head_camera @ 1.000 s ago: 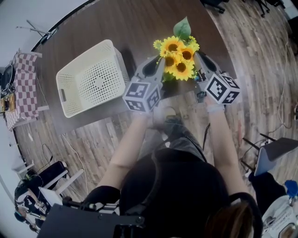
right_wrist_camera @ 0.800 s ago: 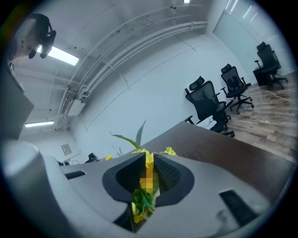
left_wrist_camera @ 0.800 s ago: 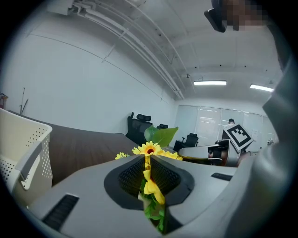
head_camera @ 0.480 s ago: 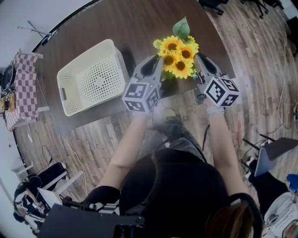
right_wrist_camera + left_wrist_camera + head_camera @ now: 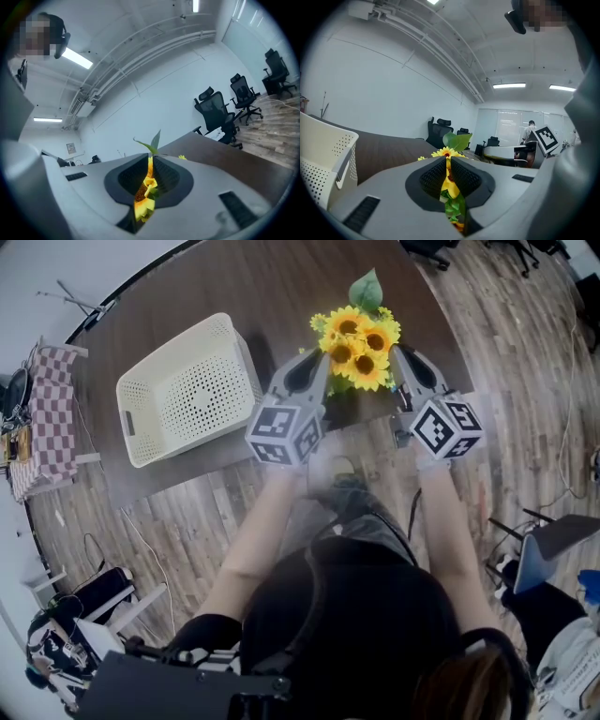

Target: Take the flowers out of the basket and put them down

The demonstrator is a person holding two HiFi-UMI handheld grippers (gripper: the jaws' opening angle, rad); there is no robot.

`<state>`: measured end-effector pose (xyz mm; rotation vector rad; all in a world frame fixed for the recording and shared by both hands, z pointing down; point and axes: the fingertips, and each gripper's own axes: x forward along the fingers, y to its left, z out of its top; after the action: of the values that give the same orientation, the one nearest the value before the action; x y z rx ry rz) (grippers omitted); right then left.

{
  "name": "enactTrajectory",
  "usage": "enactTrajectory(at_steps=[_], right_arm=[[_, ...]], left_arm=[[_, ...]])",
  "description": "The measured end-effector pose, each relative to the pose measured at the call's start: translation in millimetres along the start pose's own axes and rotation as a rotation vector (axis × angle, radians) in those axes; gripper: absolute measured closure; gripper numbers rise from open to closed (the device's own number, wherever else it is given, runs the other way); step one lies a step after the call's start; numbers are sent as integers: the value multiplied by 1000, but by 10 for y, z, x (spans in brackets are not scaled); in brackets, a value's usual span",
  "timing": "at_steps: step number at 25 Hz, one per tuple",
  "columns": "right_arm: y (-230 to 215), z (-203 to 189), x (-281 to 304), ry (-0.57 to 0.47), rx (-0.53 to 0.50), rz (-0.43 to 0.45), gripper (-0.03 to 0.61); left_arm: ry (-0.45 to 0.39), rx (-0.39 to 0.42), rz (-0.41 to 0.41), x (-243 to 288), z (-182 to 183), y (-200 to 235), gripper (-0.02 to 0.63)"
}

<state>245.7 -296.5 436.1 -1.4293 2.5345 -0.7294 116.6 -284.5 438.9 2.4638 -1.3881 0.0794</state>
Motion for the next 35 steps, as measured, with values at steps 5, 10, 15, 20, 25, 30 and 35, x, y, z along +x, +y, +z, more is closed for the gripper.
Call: enactTrajectory(at_steps=[5,10,15,20,25,30,35], right_arm=[[126,23,-101,-33,-7,33,574],[366,-58,-177,-30,-13,77,575],[659,-200,-280,-16,-31,123,575],[952,-329,-367,12,-41,179,577],[1196,-381,-479,6,-58,187,577],[1340,-382,-571,1,-98,157,577],[1486,-480,-699,-8,-153,111,577]], left_arm=[[-8,5,-20,-82,-23,-70,614],[-9,5,-52,-183,-48,-164,614],[9,6,-92,-356,-153,-279,614],[14,20,-123,-498,-155,-371,613],[0,22,-138,-673,-111,-418,614],[-12,23,-152,-808,-63,-484,614],[-9,36,-170,-1012,-147,-541,614]])
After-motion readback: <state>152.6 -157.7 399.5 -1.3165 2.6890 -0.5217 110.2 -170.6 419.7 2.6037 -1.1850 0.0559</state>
